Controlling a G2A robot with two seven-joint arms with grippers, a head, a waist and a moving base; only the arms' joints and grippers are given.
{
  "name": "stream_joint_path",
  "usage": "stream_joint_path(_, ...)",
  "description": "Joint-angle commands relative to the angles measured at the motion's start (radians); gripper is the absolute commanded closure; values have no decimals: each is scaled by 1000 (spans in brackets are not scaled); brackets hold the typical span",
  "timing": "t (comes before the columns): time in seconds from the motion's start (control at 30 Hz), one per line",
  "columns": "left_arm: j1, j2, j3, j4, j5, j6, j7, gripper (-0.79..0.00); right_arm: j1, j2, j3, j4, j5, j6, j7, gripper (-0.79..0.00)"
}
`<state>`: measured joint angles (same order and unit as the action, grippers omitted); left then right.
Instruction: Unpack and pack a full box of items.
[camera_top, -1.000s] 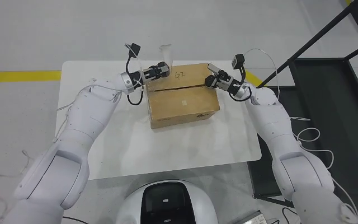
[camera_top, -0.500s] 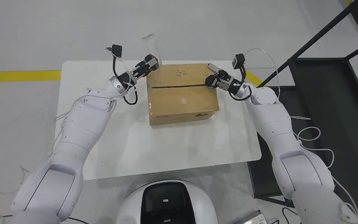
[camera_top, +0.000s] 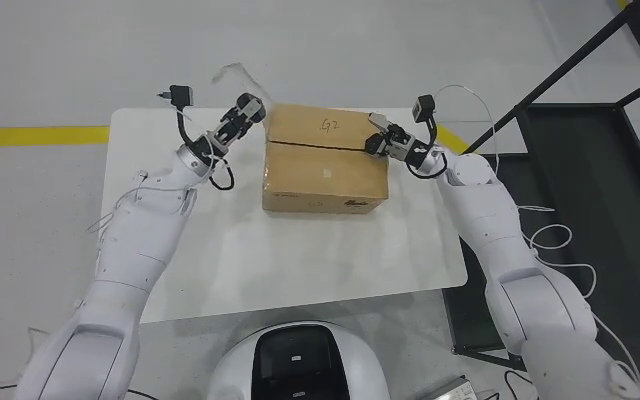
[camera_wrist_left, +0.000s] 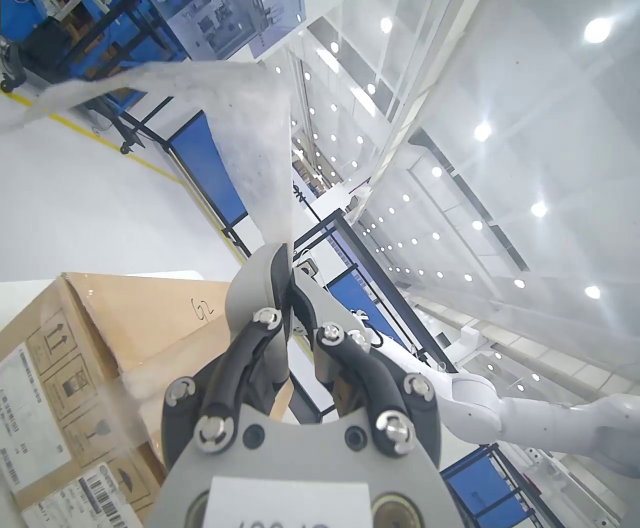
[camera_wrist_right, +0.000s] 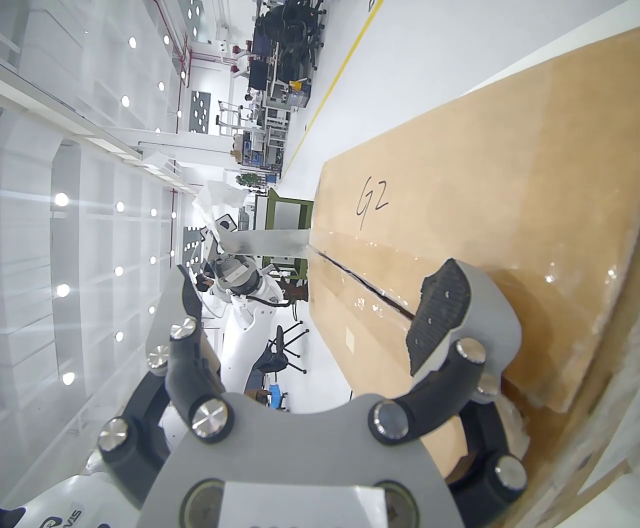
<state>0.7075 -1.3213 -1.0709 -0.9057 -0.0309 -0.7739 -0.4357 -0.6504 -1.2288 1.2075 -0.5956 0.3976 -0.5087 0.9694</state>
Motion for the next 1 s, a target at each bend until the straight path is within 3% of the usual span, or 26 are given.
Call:
stream_joint_path(0.0, -6, -2, 19, 0, 14, 33, -45, 0, 0, 0, 0, 0, -1, -1, 1, -785)
stream_joint_path(0.2, -51, -21, 76, 40, 7, 74, -134, 0, -1, 1, 2, 1, 0, -3, 2, -785)
stream_joint_path(0.63, -155, -92, 215, 183, 21, 37, -188, 0, -6, 6, 14, -2, 8, -6, 12, -785)
stream_joint_path(0.97, -201, -147, 299, 295, 98, 7, -140, 0, -9, 6, 14, -2, 14, -6, 23, -785)
